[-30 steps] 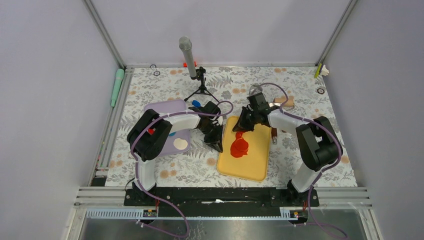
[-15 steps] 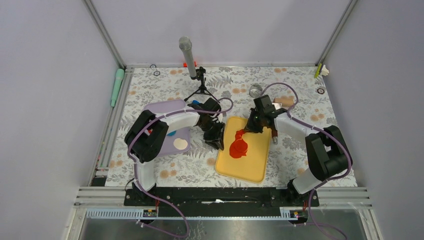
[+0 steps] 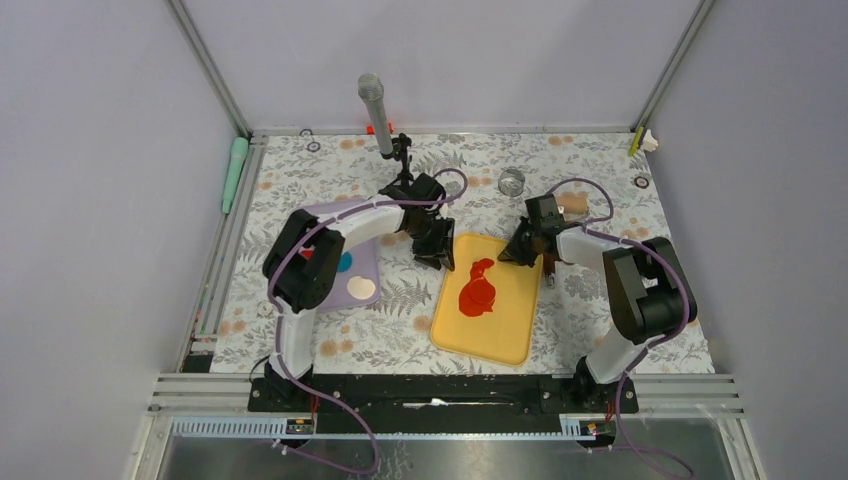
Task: Roll out the dumpling wrappers from the dough
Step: Remove the dumpling wrapper from the work surface.
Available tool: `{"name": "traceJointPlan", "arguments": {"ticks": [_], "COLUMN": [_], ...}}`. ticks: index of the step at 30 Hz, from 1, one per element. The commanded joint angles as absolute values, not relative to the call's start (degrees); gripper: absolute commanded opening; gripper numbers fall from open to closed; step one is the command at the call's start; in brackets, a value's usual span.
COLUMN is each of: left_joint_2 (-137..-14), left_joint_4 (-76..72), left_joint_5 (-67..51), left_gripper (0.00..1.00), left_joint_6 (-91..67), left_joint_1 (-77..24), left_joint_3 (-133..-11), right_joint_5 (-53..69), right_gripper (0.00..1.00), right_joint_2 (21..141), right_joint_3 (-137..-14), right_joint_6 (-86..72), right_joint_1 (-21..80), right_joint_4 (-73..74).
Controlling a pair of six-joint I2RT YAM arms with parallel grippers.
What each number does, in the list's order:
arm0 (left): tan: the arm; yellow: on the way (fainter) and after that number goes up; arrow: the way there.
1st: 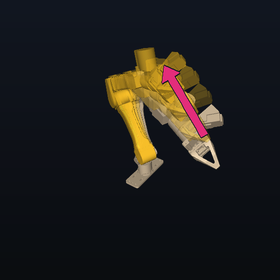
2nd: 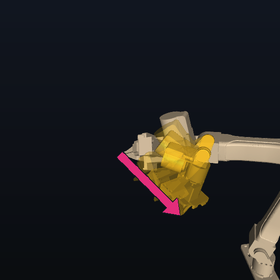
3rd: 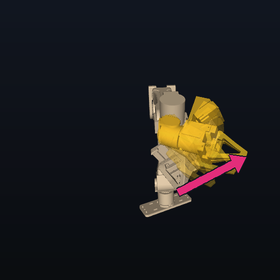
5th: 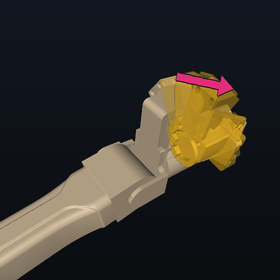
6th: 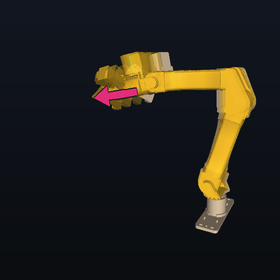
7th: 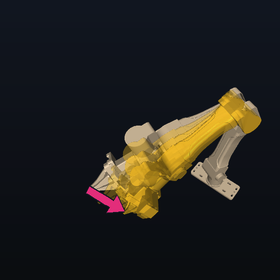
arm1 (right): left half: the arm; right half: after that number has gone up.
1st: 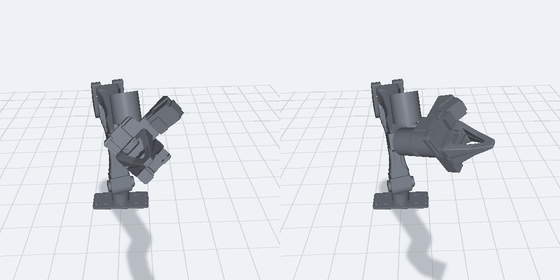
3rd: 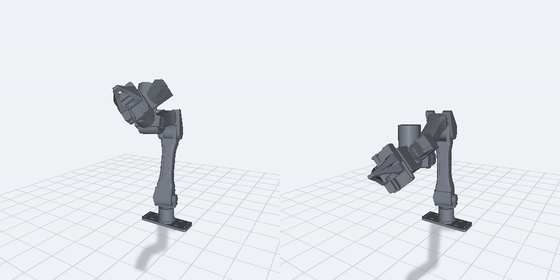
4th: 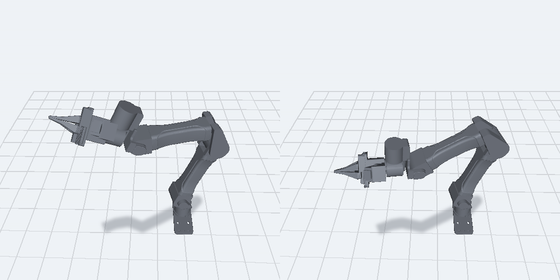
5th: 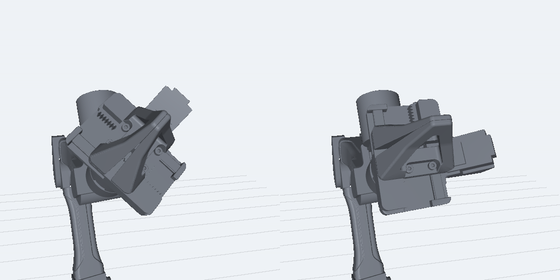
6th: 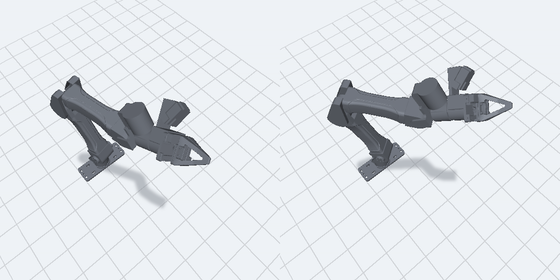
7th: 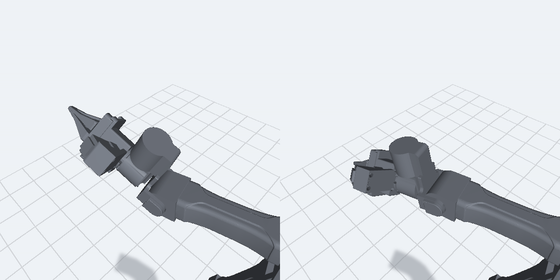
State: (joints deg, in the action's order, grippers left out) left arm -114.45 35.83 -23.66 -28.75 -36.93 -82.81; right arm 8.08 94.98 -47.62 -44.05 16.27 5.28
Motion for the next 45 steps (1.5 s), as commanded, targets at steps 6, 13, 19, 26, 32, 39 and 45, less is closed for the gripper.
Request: {"name": "traceJointPlan", "arguments": {"ticks": [6,13,19,26,32,39,45], "left_joint_2": [-120.22,-120.06,-119.88,-119.84,-119.62,-119.79,-119.71], "left_joint_4": [34.72,33.8,32.92,31.94,30.96,30.18,29.97], "left_joint_5": [-18.98,-20.44,-21.22,-21.88,-22.54,-23.31,-23.44], "left_gripper": [0.06,0.0,0.0,0.0,0.0,0.0,0.0], "left_joint_6": [-29.72,-30.62,-31.37,-32.01,-32.84,-33.62,-33.71], "left_joint_1": [-35.7,-35.24,-35.16,-35.15,-34.92,-34.63,-34.45], "left_joint_3": [-85.89,-85.21,-84.67,-83.66,-82.8,-82.4,-82.02], "right_joint_5": [14.05,20.19,23.08,25.03,25.97,27.41,28.14], "right_gripper": [0.13,0.12,0.11,0.1,0.1,0.1,0.1], "right_joint_2": [98.62,97.78,98.1,100.06,100.03,99.19,97.8], "right_joint_3": [-46.04,-43.03,-43.95,-46.18,-47.35,-50.02,-51.02], "right_joint_6": [-47.24,-48.64,-47.11,-46.36,-46.77,-45.8,-44.23], "right_joint_1": [16.0,16.45,19.32,24.34,26.18,27.97,29.12], "right_joint_4": [-1.83,-5.1,-4.04,-2.73,-2.86,-0.53,3.27]}}
